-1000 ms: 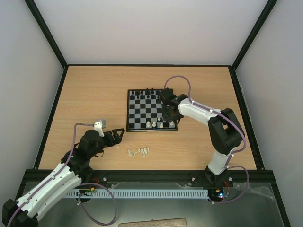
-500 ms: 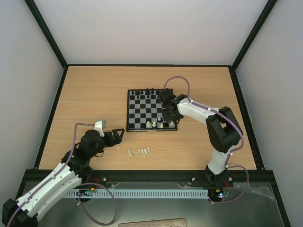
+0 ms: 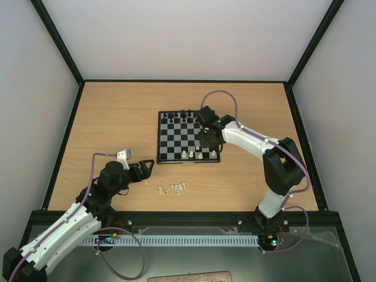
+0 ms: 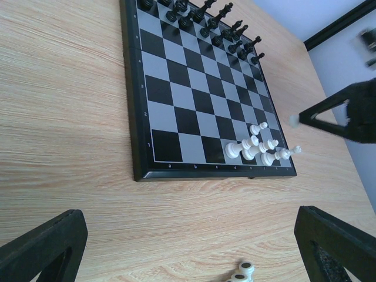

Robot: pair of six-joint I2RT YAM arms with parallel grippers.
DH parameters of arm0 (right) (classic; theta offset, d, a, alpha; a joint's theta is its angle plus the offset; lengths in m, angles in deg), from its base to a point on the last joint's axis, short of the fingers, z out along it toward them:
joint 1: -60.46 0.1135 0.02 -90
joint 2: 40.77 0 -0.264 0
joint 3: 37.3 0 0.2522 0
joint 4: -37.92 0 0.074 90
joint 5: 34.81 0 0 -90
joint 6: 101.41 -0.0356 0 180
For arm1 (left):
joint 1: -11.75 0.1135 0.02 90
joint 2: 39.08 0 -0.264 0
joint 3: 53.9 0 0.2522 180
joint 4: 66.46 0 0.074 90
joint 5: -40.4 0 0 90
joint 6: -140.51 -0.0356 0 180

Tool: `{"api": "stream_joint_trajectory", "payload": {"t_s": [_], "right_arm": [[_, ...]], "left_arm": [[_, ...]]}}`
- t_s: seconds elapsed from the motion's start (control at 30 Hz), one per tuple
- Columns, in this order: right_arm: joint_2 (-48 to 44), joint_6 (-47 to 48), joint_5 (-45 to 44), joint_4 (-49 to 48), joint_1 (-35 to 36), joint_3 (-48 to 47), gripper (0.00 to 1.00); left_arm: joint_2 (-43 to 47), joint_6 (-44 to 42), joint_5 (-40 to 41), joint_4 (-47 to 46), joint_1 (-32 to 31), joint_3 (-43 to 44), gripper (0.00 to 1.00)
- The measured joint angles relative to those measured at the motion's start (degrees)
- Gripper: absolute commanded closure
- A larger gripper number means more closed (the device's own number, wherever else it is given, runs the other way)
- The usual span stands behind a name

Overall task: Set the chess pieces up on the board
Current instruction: Pick up the chess piece from the chessboard, then place the chess piece on the chessboard.

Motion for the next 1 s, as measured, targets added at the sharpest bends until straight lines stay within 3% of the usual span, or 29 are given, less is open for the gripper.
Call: {"api": "stream_joint_trajectory", "payload": {"t_s": [0.27,0.47,0.77,1.0], "right_arm": [[-4.4,0.0,1.9,2.0,10.1,-8.3,0.94],[0.5,0.1,3.2,3.5,16.1,-13.7,0.94],[13.4,0.2,3.8,6.2,18.1,-19.8,0.94],[16.9,0.2,2.9,7.8,18.2,-22.8,0.93]], "left_arm": [[2.6,0.3,0.0,0.2,0.0,0.0,0.00],[5.8,0.5,0.1,1.3,0.0,0.0,0.01],[9.7,1.2,0.3,4.0,0.0,0.0,0.01],[10.5,1.4,0.3,4.2,0.0,0.0,0.01]]}}
